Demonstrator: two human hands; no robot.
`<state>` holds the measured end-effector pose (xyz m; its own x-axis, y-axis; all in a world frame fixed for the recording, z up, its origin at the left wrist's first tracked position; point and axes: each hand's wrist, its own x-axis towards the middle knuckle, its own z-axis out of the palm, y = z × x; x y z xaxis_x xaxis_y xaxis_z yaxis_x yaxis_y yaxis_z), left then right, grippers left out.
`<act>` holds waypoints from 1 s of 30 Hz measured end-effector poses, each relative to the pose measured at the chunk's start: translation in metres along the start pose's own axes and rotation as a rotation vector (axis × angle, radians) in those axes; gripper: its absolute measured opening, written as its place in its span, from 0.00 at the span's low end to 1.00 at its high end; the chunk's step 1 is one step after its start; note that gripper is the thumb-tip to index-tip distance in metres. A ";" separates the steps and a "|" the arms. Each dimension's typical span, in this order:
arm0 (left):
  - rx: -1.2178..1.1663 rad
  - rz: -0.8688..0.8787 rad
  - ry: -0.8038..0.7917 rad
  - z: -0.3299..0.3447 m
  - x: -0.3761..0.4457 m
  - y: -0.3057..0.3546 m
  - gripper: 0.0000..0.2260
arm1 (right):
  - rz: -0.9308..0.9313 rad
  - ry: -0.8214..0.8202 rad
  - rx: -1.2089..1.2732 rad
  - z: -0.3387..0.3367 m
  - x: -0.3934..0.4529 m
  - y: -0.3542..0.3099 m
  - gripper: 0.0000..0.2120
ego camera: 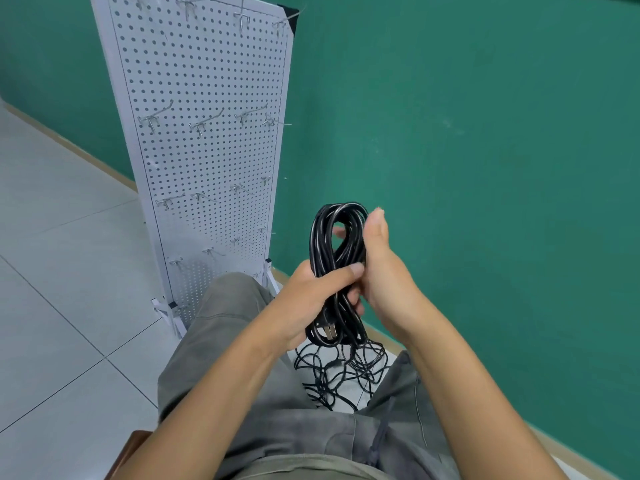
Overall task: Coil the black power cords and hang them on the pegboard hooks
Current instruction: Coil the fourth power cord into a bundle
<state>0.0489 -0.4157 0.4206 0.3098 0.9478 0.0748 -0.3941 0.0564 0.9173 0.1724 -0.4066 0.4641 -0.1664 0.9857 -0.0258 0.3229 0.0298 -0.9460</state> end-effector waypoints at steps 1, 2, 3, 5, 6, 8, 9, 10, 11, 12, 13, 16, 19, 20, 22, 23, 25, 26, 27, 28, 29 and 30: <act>-0.019 0.010 0.024 -0.002 0.000 0.001 0.10 | 0.014 -0.032 0.013 0.002 0.001 0.010 0.53; -0.021 0.017 0.046 -0.005 0.001 0.003 0.11 | 0.036 -0.072 0.017 0.006 0.001 0.017 0.55; -0.014 0.019 0.066 -0.009 0.001 0.005 0.12 | 0.060 -0.112 0.027 0.010 0.001 0.023 0.56; -0.021 0.002 0.109 -0.016 0.001 0.011 0.16 | 0.074 -0.177 0.096 0.017 -0.004 0.033 0.52; -0.064 -0.008 0.137 -0.018 0.001 0.014 0.17 | 0.077 -0.195 0.148 0.019 -0.006 0.039 0.49; -0.225 -0.003 0.212 -0.019 0.000 0.019 0.14 | 0.065 -0.229 0.169 0.022 -0.010 0.045 0.48; -0.297 0.012 0.256 -0.020 0.001 0.020 0.12 | 0.055 -0.239 0.134 0.023 -0.012 0.048 0.49; -0.342 0.025 0.306 -0.021 0.003 0.021 0.11 | 0.040 -0.253 0.100 0.023 -0.014 0.051 0.48; -0.370 0.037 0.350 -0.024 0.004 0.021 0.11 | 0.030 -0.259 0.052 0.024 -0.016 0.053 0.47; -0.395 0.051 0.393 -0.026 0.006 0.022 0.11 | 0.019 -0.264 0.012 0.024 -0.017 0.056 0.45; -0.416 0.069 0.435 -0.030 0.007 0.023 0.11 | 0.024 -0.259 -0.035 0.025 -0.020 0.058 0.42; -0.448 0.114 0.564 -0.038 0.009 0.025 0.10 | 0.035 -0.245 -0.162 0.024 -0.025 0.065 0.34; -0.394 0.130 0.682 -0.046 0.010 0.023 0.11 | -0.016 -0.227 -0.307 0.021 -0.029 0.064 0.22; -0.348 0.130 0.715 -0.048 0.011 0.021 0.12 | -0.053 -0.212 -0.357 0.019 -0.030 0.062 0.17; -0.248 0.137 0.755 -0.051 0.012 0.017 0.13 | -0.141 -0.170 -0.407 0.017 -0.031 0.058 0.05; -0.192 0.142 0.763 -0.051 0.013 0.015 0.13 | -0.182 -0.149 -0.421 0.017 -0.032 0.054 0.05; -0.071 0.146 0.759 -0.049 0.013 0.013 0.15 | -0.257 -0.109 -0.472 0.015 -0.033 0.045 0.09; -0.026 0.146 0.749 -0.047 0.013 0.013 0.16 | -0.289 -0.095 -0.507 0.014 -0.034 0.040 0.11; 0.000 0.142 0.732 -0.044 0.012 0.013 0.16 | -0.316 -0.093 -0.530 0.012 -0.034 0.035 0.12; 0.014 0.134 0.713 -0.042 0.012 0.012 0.16 | -0.332 -0.092 -0.538 0.010 -0.034 0.029 0.13; 0.025 0.120 0.692 -0.039 0.012 0.012 0.16 | -0.346 -0.093 -0.536 0.008 -0.033 0.024 0.14; 0.035 0.103 0.670 -0.036 0.012 0.011 0.15 | -0.367 -0.080 -0.536 0.005 -0.032 0.020 0.14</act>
<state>0.0173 -0.3921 0.4179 -0.3354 0.9382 -0.0855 -0.3614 -0.0443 0.9314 0.1795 -0.4387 0.4443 -0.4166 0.8808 0.2249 0.6478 0.4612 -0.6063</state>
